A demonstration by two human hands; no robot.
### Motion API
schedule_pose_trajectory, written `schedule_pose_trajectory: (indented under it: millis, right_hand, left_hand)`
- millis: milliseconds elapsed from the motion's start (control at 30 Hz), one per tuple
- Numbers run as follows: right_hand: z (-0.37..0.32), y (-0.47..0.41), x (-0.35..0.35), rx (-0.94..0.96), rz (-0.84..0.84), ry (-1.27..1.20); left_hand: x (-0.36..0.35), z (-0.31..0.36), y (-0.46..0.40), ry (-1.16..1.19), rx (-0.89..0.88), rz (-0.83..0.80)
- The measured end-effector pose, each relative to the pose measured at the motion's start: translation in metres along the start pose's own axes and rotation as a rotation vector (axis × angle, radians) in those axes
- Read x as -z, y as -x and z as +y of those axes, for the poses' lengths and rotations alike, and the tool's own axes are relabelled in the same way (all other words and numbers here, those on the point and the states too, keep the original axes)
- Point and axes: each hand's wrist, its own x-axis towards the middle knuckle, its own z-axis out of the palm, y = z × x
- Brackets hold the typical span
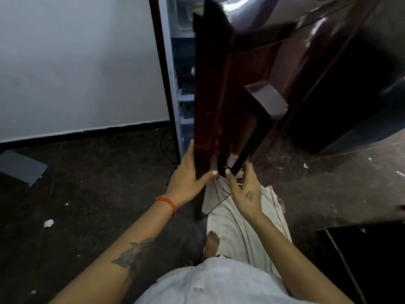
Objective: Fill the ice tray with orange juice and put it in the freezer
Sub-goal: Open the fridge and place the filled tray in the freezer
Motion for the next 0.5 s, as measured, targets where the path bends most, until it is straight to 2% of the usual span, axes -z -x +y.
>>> schedule_pose_trajectory:
  millis: [100, 233, 367, 500]
  right_hand:
    - [-0.008, -0.032, -0.023, 0.069, -0.088, 0.081]
    - [-0.021, -0.077, -0.055, 0.107, -0.209, 0.237]
    - [-0.038, -0.118, -0.082, 0.125, -0.270, 0.387]
    - [-0.047, -0.149, -0.110, 0.091, -0.279, 0.421]
  left_hand:
    - [0.012, -0.010, -0.025, -0.109, 0.094, 0.165]
    - [0.034, -0.023, -0.065, -0.263, 0.191, 0.286]
    - [0.059, -0.034, -0.107, -0.290, 0.199, 0.312]
    - [0.075, -0.042, -0.147, -0.217, 0.190, 0.320]
